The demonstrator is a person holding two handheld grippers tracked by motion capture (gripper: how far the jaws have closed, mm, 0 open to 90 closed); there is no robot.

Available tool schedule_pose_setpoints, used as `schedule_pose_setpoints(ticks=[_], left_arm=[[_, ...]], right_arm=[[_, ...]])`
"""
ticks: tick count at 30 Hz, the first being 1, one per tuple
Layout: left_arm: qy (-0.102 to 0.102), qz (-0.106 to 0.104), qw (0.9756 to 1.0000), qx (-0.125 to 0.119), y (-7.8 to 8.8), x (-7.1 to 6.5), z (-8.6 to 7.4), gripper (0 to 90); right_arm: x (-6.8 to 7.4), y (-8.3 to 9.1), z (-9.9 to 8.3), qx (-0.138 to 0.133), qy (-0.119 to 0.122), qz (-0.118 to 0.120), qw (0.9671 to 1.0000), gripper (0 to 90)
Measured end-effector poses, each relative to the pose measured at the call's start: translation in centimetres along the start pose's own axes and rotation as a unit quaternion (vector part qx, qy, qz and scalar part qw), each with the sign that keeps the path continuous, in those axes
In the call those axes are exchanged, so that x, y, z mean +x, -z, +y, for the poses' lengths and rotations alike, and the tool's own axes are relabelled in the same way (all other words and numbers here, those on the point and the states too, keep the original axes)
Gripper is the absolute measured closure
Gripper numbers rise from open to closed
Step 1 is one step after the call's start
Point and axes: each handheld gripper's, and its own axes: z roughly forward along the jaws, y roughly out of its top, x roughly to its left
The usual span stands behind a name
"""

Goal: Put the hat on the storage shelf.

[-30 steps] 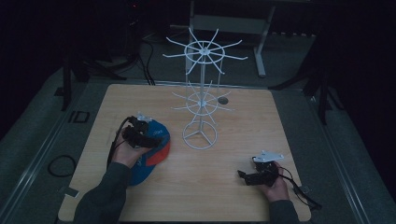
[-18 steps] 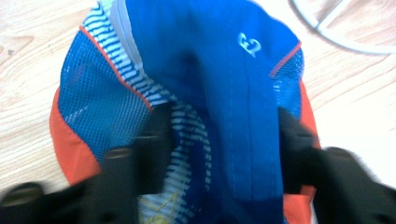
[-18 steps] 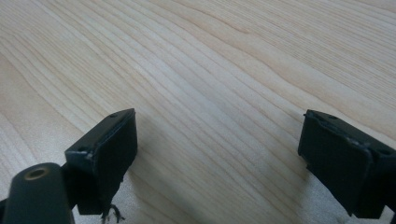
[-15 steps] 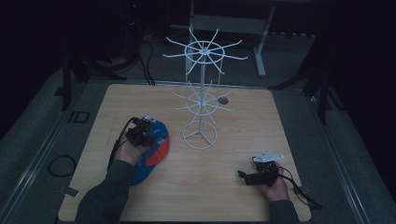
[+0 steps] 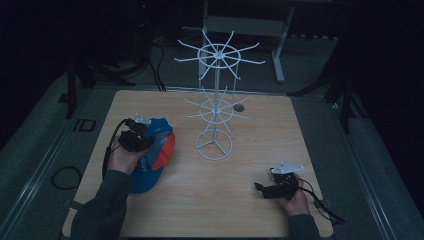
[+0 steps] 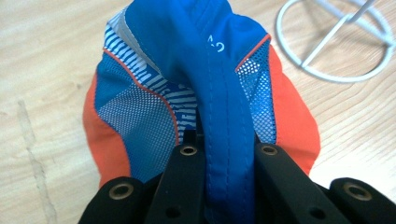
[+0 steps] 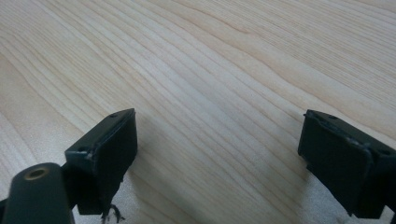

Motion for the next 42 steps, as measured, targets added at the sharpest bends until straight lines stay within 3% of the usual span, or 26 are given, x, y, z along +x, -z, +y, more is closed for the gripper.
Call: schedule_pose_setpoints(ticks=[10, 20, 42], left_arm=[[-0.003, -0.017, 0.9989, -0.044, 2.5, 0.5, 0.3, 87.9], [-0.016, -0.024, 0.9972, -0.069, 4.0, 0.2, 0.6, 88.0], [-0.026, -0.038, 0.9899, -0.134, 8.4, 0.1, 1.6, 88.1]], right_arm=[[0.0, 0.0, 0.0, 0.0, 0.0, 0.0, 1.0, 11.6], [0.0, 0.0, 0.0, 0.0, 0.0, 0.0, 1.0, 11.6], [0.0, 0.0, 0.0, 0.0, -0.001, 0.0, 1.0, 11.6]])
